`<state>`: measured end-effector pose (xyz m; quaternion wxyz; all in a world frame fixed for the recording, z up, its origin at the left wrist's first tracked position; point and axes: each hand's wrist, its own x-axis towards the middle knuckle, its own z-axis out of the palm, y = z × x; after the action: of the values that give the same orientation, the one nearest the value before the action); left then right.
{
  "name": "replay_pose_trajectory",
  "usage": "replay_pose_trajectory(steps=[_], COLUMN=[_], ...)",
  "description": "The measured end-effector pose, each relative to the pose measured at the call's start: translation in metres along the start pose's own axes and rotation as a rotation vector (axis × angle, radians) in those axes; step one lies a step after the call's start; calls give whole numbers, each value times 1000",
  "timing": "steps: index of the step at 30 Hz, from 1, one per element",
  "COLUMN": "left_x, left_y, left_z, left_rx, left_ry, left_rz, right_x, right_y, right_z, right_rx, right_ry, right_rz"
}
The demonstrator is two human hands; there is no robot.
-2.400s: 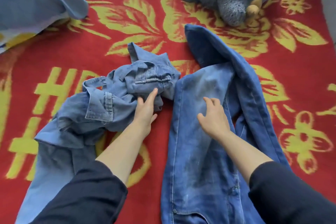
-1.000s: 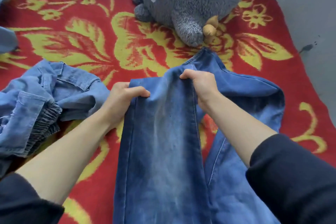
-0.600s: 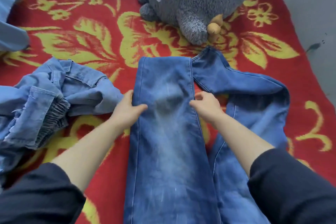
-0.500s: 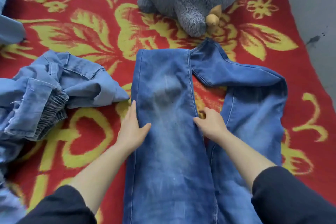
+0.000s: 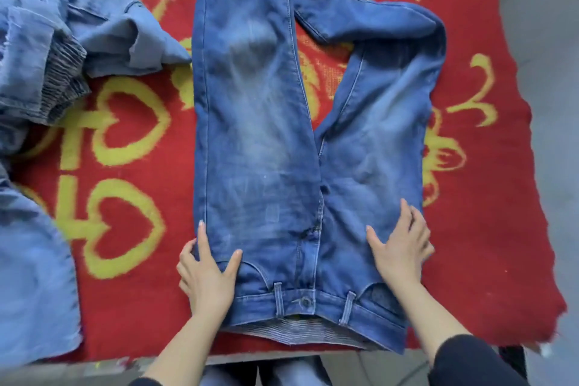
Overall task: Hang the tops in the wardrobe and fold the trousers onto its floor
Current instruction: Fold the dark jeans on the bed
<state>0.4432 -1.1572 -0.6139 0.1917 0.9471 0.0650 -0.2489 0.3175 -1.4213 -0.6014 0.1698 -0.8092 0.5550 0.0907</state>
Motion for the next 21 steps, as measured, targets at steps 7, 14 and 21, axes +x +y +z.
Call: replay_pose_trajectory(steps=[7, 14, 21], left_x=[-32, -70, -74], left_y=[-23, -63, -33], left_z=[-1, -12, 4], left_rx=[-24, 40, 182], left_ry=[-109, -190, -53], left_rz=[-75, -86, -62], right_x=[-41, -71, -46], right_y=[63, 81, 74], right_z=[5, -11, -18], right_rx=[284, 63, -37], right_ry=[-192, -306, -58], right_rz=[295, 233, 62])
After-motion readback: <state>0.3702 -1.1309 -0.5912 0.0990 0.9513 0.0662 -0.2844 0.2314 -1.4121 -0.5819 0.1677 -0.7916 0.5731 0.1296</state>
